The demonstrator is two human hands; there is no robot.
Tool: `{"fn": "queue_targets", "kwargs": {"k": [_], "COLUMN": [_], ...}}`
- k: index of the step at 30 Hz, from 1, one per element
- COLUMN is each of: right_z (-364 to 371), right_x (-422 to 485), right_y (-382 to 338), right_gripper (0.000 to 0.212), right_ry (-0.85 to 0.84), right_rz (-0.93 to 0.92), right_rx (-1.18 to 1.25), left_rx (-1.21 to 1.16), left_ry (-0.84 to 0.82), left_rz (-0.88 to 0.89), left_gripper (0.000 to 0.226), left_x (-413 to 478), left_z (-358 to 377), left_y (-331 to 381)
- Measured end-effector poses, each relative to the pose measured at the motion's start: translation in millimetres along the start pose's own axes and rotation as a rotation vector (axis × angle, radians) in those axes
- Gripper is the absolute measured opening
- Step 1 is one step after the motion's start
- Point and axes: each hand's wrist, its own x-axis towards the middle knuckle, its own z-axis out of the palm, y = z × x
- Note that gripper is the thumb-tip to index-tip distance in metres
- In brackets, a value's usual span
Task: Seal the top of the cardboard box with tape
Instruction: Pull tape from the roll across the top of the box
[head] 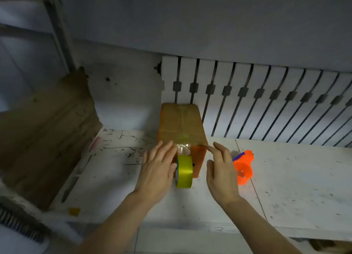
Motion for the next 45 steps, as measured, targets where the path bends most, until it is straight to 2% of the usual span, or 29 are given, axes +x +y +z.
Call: {"fn": "queue_targets", "kwargs": {"k": [4,5,7,9,12,15,19,23,35,41,45], "right_z": [29,37,47,54,62,64,66,63,41,41,39], "right_x": [7,10,9,6,-3,-7,-15,-28,-58,-68,-68], "right_y": [11,14,14,8,-4,-12,-21,-25,-41,-49,-49], "right_gripper": [0.021,0.024,0.046,0.062,0.044,0.036,0.024,0.019,0.017,0.018,0.019], "right_ry": [0.008,-0.004,-0.072,-0.150,-0.196,-0.165,-0.204,-0.167,-0.114,-0.146,-0.195], "right_rz": [0.169,0.203,0.241,0.268,0.299,0.431,0.474,0.400,0.401,0.449,0.472], "right_rx": [0.102,0.148,0.270,0.391,0.620,0.865,1.015,0.961,0.966,0.944,0.908], "left_rx": [0.056,0.055,0.074,0.061,0.011,0.026,0.067,0.097,0.026,0.074,0.059], "left_ry": [0.005,0.017,0.013,-0.059,-0.103,-0.087,-0.051,-0.046,-0.053,-0.148,-0.070], "left_rz": [0.063,0.065,0.097,0.147,0.149,0.151,0.137,0.152,0.209,0.092,0.013], "left_gripper": [0.057,0.055,0.053,0.055,0.051,0.048,0.047,0.048,0.045,0.042,0.041], "left_x": [19,25,36,48,60,64,61,54,31,27,21], "left_z": [25,28,34,35,36,39,38,34,22,9,16], "left_y": [-17,-19,-25,-29,-32,-32,-29,-25,-24,-8,0]}}
